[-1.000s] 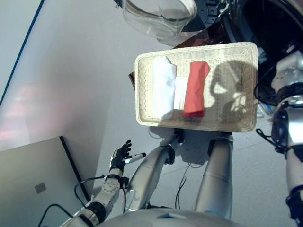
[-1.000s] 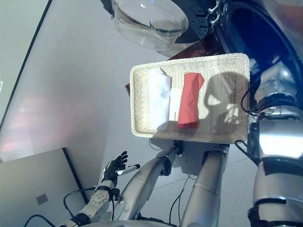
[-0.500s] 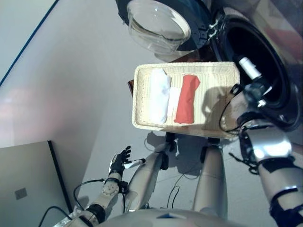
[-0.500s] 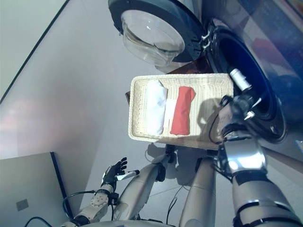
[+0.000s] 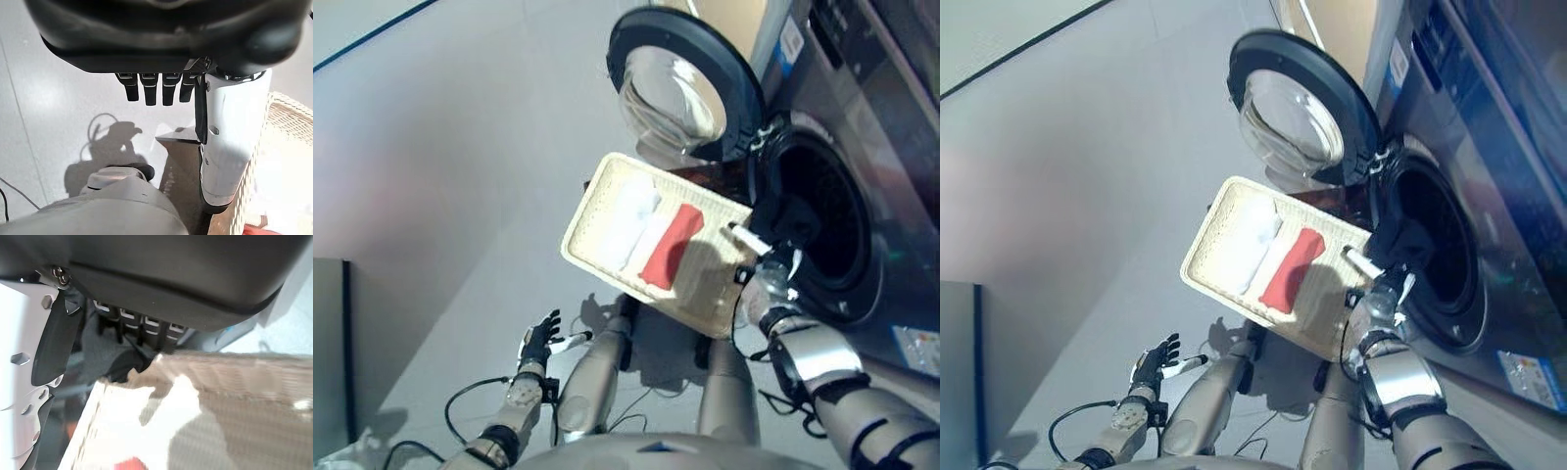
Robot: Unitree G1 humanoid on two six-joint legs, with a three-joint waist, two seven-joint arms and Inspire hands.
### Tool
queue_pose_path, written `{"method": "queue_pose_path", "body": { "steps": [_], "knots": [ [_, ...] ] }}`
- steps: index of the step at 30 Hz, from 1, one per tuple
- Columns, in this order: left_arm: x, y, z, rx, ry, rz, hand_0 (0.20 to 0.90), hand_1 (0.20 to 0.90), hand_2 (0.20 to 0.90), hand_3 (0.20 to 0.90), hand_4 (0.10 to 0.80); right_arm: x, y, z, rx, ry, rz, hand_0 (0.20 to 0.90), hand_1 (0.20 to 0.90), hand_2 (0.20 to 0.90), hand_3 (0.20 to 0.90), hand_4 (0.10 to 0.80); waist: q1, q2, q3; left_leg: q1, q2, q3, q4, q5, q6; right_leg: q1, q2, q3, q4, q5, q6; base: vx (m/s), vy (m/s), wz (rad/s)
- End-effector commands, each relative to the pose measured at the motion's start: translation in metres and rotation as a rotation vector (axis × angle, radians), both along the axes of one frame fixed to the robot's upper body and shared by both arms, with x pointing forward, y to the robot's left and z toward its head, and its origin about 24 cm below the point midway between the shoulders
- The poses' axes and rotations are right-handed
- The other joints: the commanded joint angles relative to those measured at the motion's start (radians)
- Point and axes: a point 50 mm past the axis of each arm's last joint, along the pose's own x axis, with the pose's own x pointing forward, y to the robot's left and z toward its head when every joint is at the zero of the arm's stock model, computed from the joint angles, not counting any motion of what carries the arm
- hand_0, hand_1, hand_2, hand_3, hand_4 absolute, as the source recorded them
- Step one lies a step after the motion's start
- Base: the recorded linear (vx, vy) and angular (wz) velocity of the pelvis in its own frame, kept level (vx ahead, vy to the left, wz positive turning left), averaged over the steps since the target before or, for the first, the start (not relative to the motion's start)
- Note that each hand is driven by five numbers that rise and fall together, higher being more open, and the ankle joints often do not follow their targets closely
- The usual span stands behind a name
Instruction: Pick up the clothes and place them into the washing machine
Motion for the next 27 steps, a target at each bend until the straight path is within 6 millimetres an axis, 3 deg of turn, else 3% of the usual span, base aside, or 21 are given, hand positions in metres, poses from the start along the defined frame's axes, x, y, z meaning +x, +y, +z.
{"method": "queue_pose_path", "body": {
  "steps": [1, 4, 7, 9, 13, 14, 15, 17, 19, 27],
  "knots": [
    [-0.020, 0.026, -0.009, 0.105, 0.102, 0.020, 0.900, 0.900, 0.900, 0.900, 0.800, 0.000, 0.014, 0.000, -0.017, -0.076, 0.095, 0.900, 0.900, 0.900, 0.900, 0.800, 0.052, -0.112, -0.012, 0.004, -0.036, 0.034, -0.002, -0.007, 0.003, 0.175, -0.016, -0.027, -0.193, 0.090, 0.032, 0.075, -0.069, 0.15],
    [-0.025, 0.033, -0.010, 0.117, 0.124, 0.052, 0.900, 0.900, 0.900, 0.900, 0.800, -0.027, 0.018, -0.028, 0.010, 0.000, 0.107, 0.900, 0.900, 0.900, 0.900, 0.800, 0.040, -0.148, -0.034, 0.038, -0.032, 0.032, -0.028, -0.005, 0.002, 0.217, -0.011, -0.039, -0.240, 0.107, 0.039, 0.032, -0.007, 0.15],
    [-0.028, 0.034, -0.011, 0.116, 0.130, 0.054, 0.900, 0.900, 0.900, 0.900, 0.800, -0.036, 0.021, -0.036, 0.008, 0.024, 0.126, 0.900, 0.900, 0.900, 0.900, 0.800, 0.035, -0.157, -0.044, 0.050, -0.032, 0.032, -0.036, -0.003, 0.002, 0.229, -0.010, -0.042, -0.253, 0.113, 0.041, 0.007, 0.011, 0.01],
    [-0.040, 0.038, -0.015, 0.126, 0.170, 0.070, 0.900, 0.900, 0.900, 0.900, 0.800, -0.073, 0.021, -0.064, 0.065, 0.118, 0.106, 0.900, 0.900, 0.900, 0.900, 0.800, 0.015, -0.178, -0.085, 0.096, -0.031, 0.041, -0.069, -0.003, 0.003, 0.273, -0.010, -0.046, -0.299, 0.135, 0.055, 0.035, 0.062, 0.03],
    [-0.055, 0.041, -0.020, 0.130, 0.231, 0.082, 0.900, 0.900, 0.900, 0.900, 0.800, -0.115, 0.017, -0.090, 0.073, 0.261, 0.108, 0.900, 0.900, 0.900, 0.900, 0.800, -0.003, -0.179, -0.148, 0.156, -0.030, 0.049, -0.119, 0.004, 0.002, 0.324, -0.017, -0.048, -0.352, 0.157, 0.069, 0.052, 0.059, -0.04],
    [-0.055, 0.041, -0.020, 0.130, 0.231, 0.082, 0.900, 0.900, 0.900, 0.900, 0.800, -0.115, 0.017, -0.090, 0.073, 0.261, 0.108, 0.900, 0.900, 0.900, 0.900, 0.800, -0.003, -0.179, -0.148, 0.157, -0.030, 0.049, -0.120, 0.005, 0.002, 0.325, -0.017, -0.048, -0.352, 0.157, 0.069, 0.067, 0.075, -0.02],
    [-0.062, 0.043, -0.022, 0.133, 0.257, 0.091, 0.900, 0.900, 0.900, 0.900, 0.800, -0.132, 0.016, -0.098, 0.070, 0.315, 0.120, 0.900, 0.900, 0.900, 0.900, 0.800, -0.014, -0.178, -0.180, 0.183, -0.032, 0.059, -0.139, 0.003, 0.002, 0.341, -0.019, -0.045, -0.368, 0.164, 0.074, 0.094, 0.068, -0.09],
    [-0.067, 0.046, -0.023, 0.144, 0.276, 0.095, 0.900, 0.900, 0.900, 0.900, 0.800, -0.140, 0.018, -0.103, 0.073, 0.340, 0.132, 0.900, 0.900, 0.900, 0.900, 0.800, -0.022, -0.176, -0.200, 0.205, -0.034, 0.062, -0.158, 0.005, 0.002, 0.357, -0.022, -0.044, -0.382, 0.171, 0.079, 0.107, 0.064, -0.10],
    [-0.081, 0.047, -0.026, 0.154, 0.333, 0.095, 0.900, 0.900, 0.900, 0.900, 0.800, -0.165, 0.021, -0.114, 0.098, 0.409, 0.136, 0.900, 0.900, 0.900, 0.900, 0.800, -0.037, -0.168, -0.251, 0.261, -0.040, 0.069, -0.201, 0.005, 0.003, 0.396, -0.028, -0.043, -0.407, 0.177, 0.090, 0.140, 0.063, 0.02],
    [-0.104, 0.047, -0.031, 0.145, 0.404, 0.106, 0.900, 0.900, 0.900, 0.900, 0.800, -0.188, 0.017, -0.121, 0.103, 0.475, 0.133, 0.900, 0.900, 0.900, 0.900, 0.800, -0.050, -0.155, -0.323, 0.352, -0.048, 0.087, -0.250, -0.010, 0.011, 0.456, -0.037, -0.025, -0.422, 0.171, 0.101, 0.110, 0.029, -0.10]
  ]
}}
